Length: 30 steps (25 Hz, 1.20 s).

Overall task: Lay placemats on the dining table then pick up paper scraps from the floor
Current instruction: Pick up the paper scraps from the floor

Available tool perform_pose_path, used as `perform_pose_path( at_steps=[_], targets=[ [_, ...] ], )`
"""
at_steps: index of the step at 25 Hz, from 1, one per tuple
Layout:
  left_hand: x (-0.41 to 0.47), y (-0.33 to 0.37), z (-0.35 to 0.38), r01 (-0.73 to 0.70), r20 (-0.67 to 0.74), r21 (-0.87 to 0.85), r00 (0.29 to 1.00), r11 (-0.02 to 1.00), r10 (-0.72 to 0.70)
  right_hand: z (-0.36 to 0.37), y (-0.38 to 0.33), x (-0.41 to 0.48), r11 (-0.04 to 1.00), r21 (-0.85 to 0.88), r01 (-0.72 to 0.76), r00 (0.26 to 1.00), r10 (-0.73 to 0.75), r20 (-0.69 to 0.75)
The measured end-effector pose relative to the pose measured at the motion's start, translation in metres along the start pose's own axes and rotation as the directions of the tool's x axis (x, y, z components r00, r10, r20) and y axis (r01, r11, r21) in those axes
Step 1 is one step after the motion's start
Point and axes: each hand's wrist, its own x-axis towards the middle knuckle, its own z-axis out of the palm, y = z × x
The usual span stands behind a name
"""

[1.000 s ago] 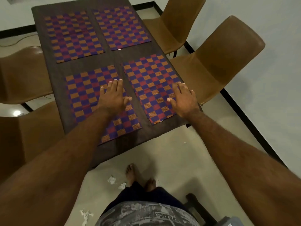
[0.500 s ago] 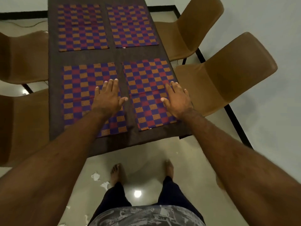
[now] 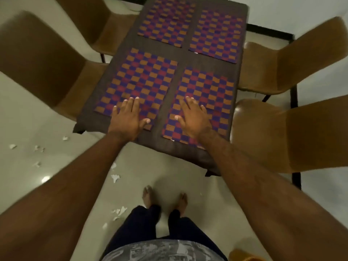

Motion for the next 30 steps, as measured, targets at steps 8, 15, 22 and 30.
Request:
perform_pose_path(
  at_steps=[8, 15, 22, 30],
  targets=[
    [-0.090, -0.050, 0.010, 0.304, -0.038, -0.030, 0.951, 0.952, -0.305, 0.020, -0.075, 0.004, 0.959, -0.039, 0.280, 0.959, -0.277, 0.062],
    [-0.184, -0.046, 0.063, 0.521, 0.060, -0.074, 0.853, 0.850, -0.518, 0.078, -0.122, -0.037, 0.886, -0.018, 0.463, 0.881, -0.459, 0.114],
    [-0.272, 0.001, 0.173, 0.743, 0.139, -0.162, 0.669, 0.650, -0.730, 0.175, -0.106, -0.094, 0.780, 0.084, 0.620, 0.710, -0.603, 0.364],
    [-0.306, 0.020, 0.294, 0.835, 0.236, -0.156, 0.550, 0.528, -0.801, 0.295, -0.062, -0.101, 0.775, 0.070, 0.628, 0.674, -0.586, 0.449]
  ],
)
